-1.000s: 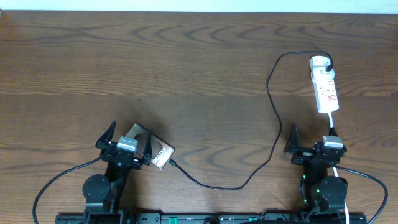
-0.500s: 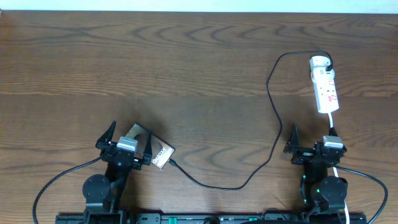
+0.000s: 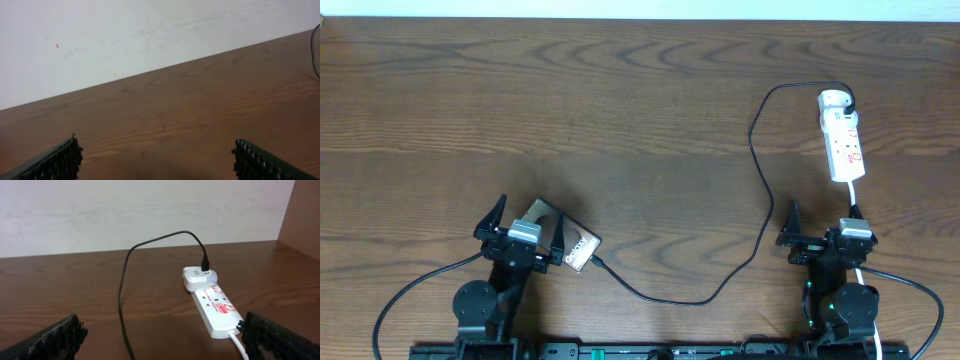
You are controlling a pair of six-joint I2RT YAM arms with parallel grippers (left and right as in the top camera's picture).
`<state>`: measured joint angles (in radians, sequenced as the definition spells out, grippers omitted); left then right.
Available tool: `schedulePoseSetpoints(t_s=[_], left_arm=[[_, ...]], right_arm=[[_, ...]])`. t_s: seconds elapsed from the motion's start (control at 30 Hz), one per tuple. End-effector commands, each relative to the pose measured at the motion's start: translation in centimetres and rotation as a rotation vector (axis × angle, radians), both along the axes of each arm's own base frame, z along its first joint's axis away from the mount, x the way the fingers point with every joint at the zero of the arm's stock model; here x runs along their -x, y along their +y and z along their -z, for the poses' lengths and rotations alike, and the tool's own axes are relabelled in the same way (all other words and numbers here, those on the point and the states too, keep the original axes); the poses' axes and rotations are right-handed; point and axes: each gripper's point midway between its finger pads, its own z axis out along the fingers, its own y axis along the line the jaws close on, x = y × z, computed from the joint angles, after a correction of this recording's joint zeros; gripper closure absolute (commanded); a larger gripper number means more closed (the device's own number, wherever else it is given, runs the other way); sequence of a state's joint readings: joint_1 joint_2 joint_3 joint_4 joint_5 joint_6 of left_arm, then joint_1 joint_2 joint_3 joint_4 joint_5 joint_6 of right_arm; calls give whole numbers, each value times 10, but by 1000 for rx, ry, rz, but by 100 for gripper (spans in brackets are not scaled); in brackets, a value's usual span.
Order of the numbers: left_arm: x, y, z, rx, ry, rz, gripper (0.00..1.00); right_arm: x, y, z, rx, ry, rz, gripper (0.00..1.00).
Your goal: Plug charger to phone and switch on socket
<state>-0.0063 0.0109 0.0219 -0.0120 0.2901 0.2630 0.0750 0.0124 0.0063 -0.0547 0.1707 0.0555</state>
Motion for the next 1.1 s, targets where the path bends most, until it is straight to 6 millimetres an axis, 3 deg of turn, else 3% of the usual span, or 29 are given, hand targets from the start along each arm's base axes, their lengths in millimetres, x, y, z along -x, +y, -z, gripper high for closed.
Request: schedulePoseSetpoints(t_s=[0.0, 1.07], left_arm=[[1, -1, 16, -4, 46, 7, 5], [1, -1, 16, -4, 46, 7, 5]], right_arm=[[0, -1, 0, 11, 0, 0, 1], [0, -1, 0, 11, 0, 0, 1]])
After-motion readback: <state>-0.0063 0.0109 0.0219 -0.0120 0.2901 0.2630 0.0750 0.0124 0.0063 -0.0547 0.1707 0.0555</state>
